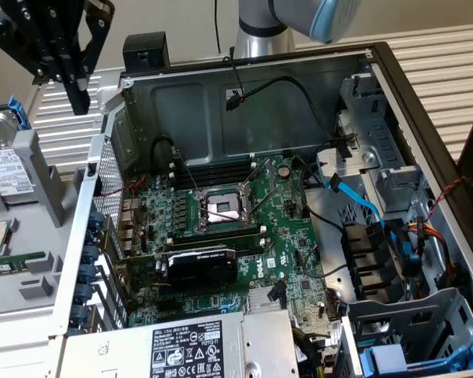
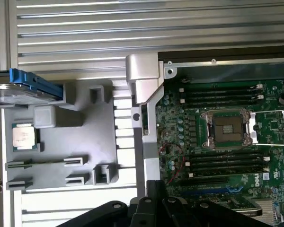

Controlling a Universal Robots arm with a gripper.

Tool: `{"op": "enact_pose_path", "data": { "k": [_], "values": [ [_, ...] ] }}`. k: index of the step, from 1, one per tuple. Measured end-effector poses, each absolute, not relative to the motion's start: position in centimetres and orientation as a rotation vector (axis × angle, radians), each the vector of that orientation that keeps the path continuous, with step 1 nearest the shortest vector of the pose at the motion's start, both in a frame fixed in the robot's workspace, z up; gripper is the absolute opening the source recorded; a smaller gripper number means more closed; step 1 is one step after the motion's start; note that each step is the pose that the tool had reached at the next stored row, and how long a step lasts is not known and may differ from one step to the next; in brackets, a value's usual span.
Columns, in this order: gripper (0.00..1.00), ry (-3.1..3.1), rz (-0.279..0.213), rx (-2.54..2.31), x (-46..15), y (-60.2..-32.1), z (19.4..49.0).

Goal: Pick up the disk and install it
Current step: 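Reach for the disk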

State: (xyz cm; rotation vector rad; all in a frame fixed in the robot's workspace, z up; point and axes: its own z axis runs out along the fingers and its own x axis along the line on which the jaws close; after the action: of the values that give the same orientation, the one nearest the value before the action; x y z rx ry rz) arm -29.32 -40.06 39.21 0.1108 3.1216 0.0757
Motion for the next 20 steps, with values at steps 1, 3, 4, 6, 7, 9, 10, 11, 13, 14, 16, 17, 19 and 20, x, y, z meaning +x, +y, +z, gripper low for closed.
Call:
{"op": "enact_pose_path", "data": {
  "k": [1,3,4,6,7,9,10,11,13,14,16,17,19,20],
  "values": [
    [0.11,3.122,0.076,0.111,-29.8,-40.1,39.2],
    [0.11,3.122,0.076,0.111,-30.7,-40.1,39.2],
    [0.11,3.122,0.076,0.111,-31.1,-40.1,39.1],
    [0.11,3.122,0.075,0.111,-31.7,-40.0,39.1],
    [0.11,3.122,0.075,0.111,-31.9,-39.9,39.0],
    [0.11,3.122,0.072,0.111,-32.0,-39.6,39.0],
    [0.11,3.122,0.07,0.111,-32.0,-39.3,39.0],
    [0.11,3.121,0.068,0.111,-32.0,-39.0,39.0],
    [0.11,3.121,0.063,0.111,-32.0,-38.5,38.9],
    [0.11,3.121,0.062,0.111,-32.0,-38.4,38.9],
    [0.11,3.123,0.059,0.113,-32.1,-38.3,38.8],
    [0.11,3.124,0.058,0.113,-32.4,-38.2,38.7],
    [0.11,3.128,0.056,0.114,-33.0,-38.2,38.6],
    [0.11,3.131,0.055,0.114,-33.4,-38.2,38.6]
  ]
}}
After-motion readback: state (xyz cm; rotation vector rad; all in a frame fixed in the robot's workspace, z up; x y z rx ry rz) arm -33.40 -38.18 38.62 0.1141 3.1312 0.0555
